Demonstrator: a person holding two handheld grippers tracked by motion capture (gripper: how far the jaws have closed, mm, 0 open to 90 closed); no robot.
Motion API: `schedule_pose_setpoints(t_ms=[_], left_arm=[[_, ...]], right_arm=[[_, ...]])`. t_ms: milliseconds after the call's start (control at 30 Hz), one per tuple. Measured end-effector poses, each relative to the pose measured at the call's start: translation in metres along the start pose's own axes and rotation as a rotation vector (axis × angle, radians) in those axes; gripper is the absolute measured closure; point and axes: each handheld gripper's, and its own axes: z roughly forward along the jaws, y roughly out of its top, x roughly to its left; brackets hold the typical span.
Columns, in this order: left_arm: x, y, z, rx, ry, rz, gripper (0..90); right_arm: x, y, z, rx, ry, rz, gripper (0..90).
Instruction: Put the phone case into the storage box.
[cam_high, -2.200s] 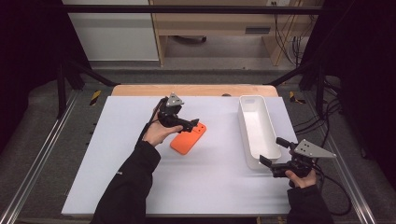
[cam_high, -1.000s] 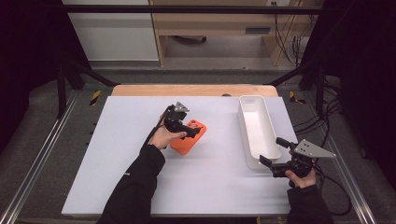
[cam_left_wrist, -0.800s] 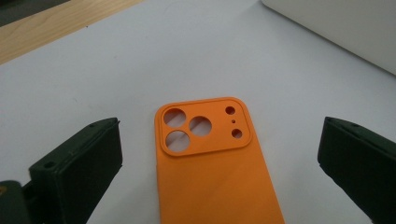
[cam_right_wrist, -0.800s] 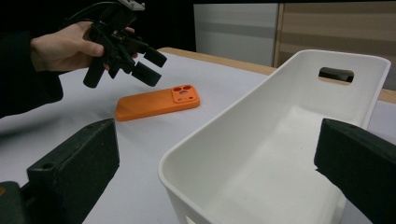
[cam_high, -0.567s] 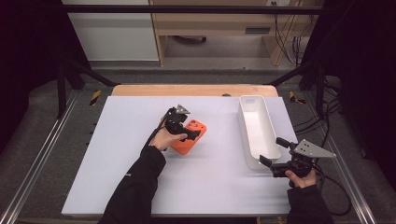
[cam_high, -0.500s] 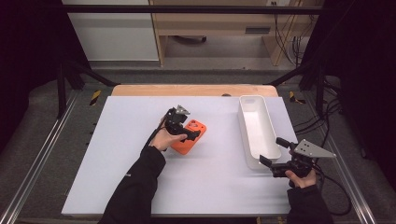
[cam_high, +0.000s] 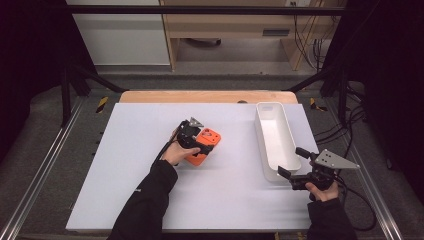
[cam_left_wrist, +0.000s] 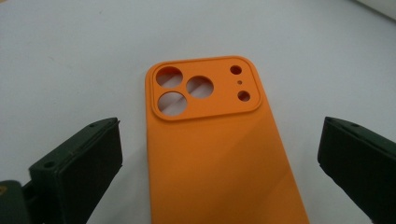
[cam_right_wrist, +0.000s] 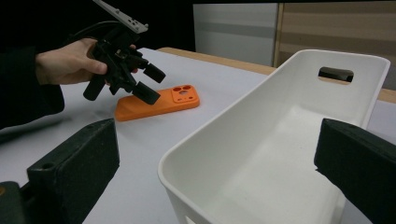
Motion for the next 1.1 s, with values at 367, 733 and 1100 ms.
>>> schedule_pose_setpoints(t_ms=[367, 733, 1100], left_arm=[[-0.003, -0.007, 0.008, 0.035, 0.000, 0.002, 0.0], [-0.006, -0.010, 0.012, 0.054, 0.036, 0.018, 1.4], [-0.008, -0.011, 0.012, 0.051, 0.058, 0.029, 3.1]], right_arm=[[0.000, 0.000, 0.000, 0.006, 0.000, 0.003, 0.4], [0.000, 0.000, 0.000, 0.008, -0.002, 0.002, 0.4], [0.000, 0.000, 0.001, 0.006, 0.000, 0.004, 0.4]])
